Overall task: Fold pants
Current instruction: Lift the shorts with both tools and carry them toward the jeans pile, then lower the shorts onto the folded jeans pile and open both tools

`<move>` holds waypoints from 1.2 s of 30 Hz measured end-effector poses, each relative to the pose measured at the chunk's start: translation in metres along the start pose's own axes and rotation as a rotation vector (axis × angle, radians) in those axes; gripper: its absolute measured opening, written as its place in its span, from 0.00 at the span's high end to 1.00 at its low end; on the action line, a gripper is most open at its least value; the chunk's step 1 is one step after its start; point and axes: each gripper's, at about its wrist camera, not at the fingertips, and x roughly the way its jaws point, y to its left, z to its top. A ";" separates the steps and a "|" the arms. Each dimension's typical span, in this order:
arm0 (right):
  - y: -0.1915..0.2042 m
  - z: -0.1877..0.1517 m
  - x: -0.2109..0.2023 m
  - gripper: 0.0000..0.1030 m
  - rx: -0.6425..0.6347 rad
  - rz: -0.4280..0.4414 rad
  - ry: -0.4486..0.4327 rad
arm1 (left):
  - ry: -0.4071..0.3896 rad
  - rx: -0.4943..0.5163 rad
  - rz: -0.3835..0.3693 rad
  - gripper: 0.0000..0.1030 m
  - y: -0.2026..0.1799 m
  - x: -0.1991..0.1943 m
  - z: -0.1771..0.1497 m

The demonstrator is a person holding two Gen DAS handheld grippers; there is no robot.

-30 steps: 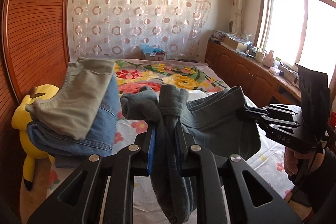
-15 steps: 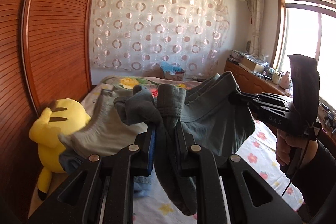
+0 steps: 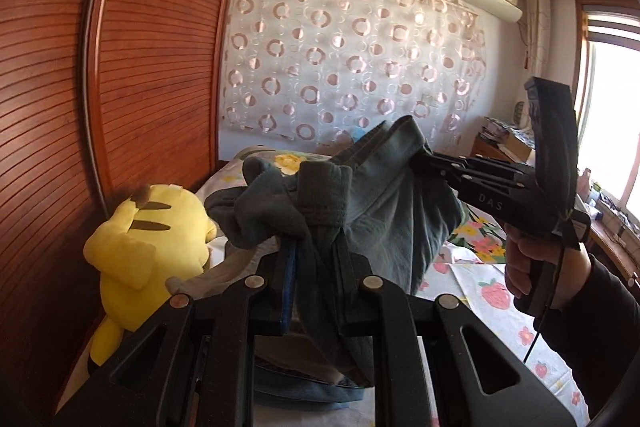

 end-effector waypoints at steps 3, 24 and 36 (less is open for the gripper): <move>-0.005 0.010 0.025 0.92 -0.004 0.055 0.017 | 0.000 -0.021 0.028 0.83 0.011 0.004 -0.001; -0.036 0.006 0.070 0.59 0.027 -0.019 0.070 | 0.061 -0.091 0.111 0.53 0.044 0.022 -0.024; -0.048 -0.016 0.049 0.66 0.023 0.071 0.139 | 0.119 -0.008 0.111 0.49 0.029 0.036 -0.030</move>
